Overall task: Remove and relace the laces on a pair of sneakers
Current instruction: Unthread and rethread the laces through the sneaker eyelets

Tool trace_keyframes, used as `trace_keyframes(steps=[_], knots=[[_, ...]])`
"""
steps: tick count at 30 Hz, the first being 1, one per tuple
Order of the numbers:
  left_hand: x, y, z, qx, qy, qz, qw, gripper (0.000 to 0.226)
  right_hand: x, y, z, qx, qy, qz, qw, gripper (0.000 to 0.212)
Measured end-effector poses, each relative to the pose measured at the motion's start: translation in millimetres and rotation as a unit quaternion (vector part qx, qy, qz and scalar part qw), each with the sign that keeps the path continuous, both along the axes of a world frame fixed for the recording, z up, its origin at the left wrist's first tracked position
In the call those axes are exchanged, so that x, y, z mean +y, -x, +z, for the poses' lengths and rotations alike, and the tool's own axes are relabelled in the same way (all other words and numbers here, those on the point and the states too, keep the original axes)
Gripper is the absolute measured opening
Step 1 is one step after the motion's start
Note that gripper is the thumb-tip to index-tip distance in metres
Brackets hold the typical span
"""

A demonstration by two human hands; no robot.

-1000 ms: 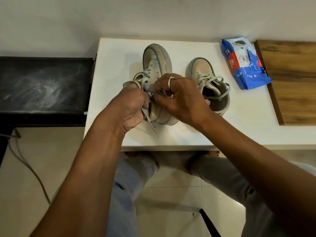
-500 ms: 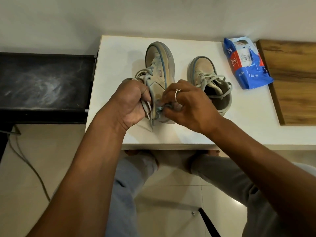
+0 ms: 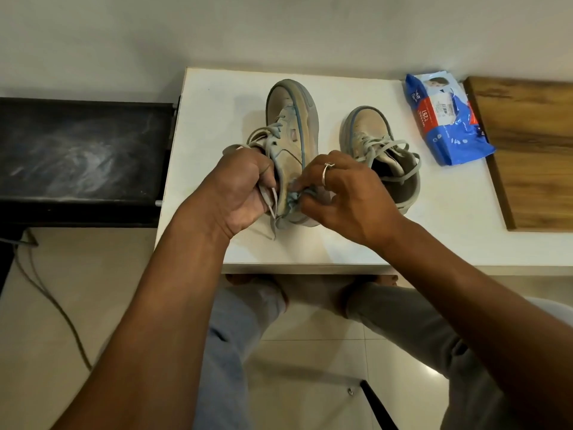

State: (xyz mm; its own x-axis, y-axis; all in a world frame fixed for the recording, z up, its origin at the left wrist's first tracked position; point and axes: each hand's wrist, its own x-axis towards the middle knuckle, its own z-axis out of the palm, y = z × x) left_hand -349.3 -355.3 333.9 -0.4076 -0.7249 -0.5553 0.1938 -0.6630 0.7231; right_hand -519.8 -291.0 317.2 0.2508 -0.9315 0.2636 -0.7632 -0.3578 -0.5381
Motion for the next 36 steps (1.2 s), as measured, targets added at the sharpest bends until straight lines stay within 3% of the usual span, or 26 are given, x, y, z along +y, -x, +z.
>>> trace_keyframes(steps=[4, 7, 12, 19, 26, 36], knots=[[1.7, 3.5, -1.9, -0.048, 0.004, -0.052, 0.998, 0.037, -3.0, 2.7, -0.2, -0.039, -0.02, -0.045, 0.998, 0.019], [-0.2, 7.2, -8.3, -0.075, 0.018, -0.036, 0.996, 0.024, -11.4, 1.6, 1.0, -0.041, -0.019, -0.08, 0.996, 0.019], [-0.6, 13.6, -18.5, -0.146, 0.089, -0.013, 0.985, 0.033, -24.0, -10.7, 2.2, -0.006, -0.031, -0.114, 0.993, 0.021], [-4.9, 10.2, -18.0, -0.164, 0.072, -0.025, 0.983, 0.04, -48.5, -12.6, 2.2, 0.006, -0.028, -0.18, 0.983, 0.022], [-6.9, 7.4, -21.7, -0.155, 0.046, 0.001, 0.987, 0.043, -46.7, -12.4, 17.7, 0.062, -0.093, -0.107, 0.988, 0.023], [-7.4, 11.3, -22.3, -0.175, 0.068, -0.042, 0.981, 0.058, -93.3, -12.7, 16.7, 0.104, -0.039, -0.122, 0.986, 0.022]])
